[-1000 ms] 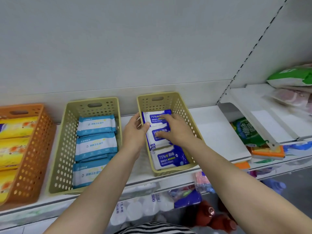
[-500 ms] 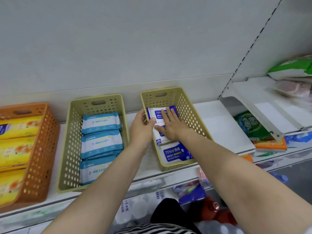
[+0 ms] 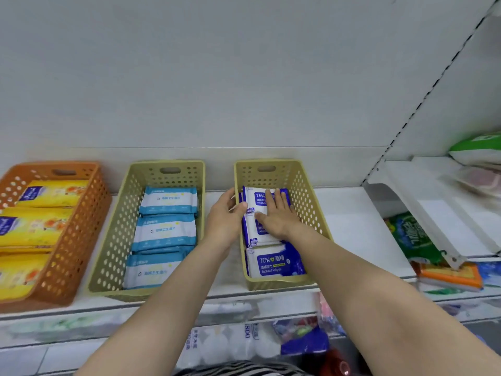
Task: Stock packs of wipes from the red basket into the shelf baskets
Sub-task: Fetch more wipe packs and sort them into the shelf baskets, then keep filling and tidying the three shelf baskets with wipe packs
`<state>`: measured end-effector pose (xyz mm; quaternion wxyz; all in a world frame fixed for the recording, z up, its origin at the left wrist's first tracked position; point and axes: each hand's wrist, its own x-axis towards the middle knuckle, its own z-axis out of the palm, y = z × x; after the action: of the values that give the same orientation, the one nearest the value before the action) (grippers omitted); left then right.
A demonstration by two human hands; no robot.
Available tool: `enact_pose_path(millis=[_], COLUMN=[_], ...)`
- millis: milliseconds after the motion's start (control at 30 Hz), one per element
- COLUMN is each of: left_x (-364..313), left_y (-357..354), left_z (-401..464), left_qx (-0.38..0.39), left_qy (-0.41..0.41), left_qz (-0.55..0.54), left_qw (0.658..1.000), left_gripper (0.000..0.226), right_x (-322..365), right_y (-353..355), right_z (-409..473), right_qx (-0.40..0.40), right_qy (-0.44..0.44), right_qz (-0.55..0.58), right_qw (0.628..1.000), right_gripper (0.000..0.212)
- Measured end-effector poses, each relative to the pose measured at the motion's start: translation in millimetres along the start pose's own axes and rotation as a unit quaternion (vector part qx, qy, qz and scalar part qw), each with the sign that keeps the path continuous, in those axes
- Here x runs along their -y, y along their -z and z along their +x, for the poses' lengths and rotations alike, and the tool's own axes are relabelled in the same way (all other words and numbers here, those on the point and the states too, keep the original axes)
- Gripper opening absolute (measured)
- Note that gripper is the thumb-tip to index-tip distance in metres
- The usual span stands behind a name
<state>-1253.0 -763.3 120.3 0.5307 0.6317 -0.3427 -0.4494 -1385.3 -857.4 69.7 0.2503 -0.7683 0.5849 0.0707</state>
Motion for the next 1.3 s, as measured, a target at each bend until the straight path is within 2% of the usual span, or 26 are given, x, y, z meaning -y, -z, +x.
enact_pose_path(millis=[133,233,367,700,967,1067,1133,1200,1300], left_x=[3,9,11,5,-1,-12,-27,-47,-78], left_y=[-5,-13,-18,-16,-14,-11,-2,16,60], left_z=[-1,-3,-6,-2,-6,-10,-14,-18,-31], left_qx=[-0.026,-0.068,-0.094,-0.097,-0.074,-0.052,-0.054,-0.073,-0.104], left_qy=[-0.015,-0.015,-0.028,-0.037,-0.046,-0.04,-0.041,-0.076,-0.154], left_qz=[0.041,0.07,0.105,0.165,0.165,0.187,0.21,0.225,0.265], left_qw=[0.999,0.995,0.99,0.981,0.982,0.98,0.975,0.969,0.946], left_gripper=[0.038,0.047,0.046,0.045,0.037,0.033,0.045,0.055,0.055], right_x=[-1,-2,-3,-2,0,7,18,37,74], right_y=[4,5,2,0,4,15,33,60,106], right_z=[1,2,3,7,5,2,-3,-12,-33], right_qx=[0.005,0.006,0.009,0.008,0.002,-0.046,-0.093,-0.125,-0.167], right_qy=[0.017,0.031,0.042,0.04,0.037,0.042,0.064,0.082,0.121], right_qz=[-0.002,0.002,-0.018,-0.026,-0.009,0.016,0.043,0.063,0.06], right_qw=[1.0,1.0,0.999,0.999,0.999,0.998,0.993,0.987,0.977], right_gripper=[0.072,0.072,0.074,0.072,0.071,0.065,0.05,0.038,0.04])
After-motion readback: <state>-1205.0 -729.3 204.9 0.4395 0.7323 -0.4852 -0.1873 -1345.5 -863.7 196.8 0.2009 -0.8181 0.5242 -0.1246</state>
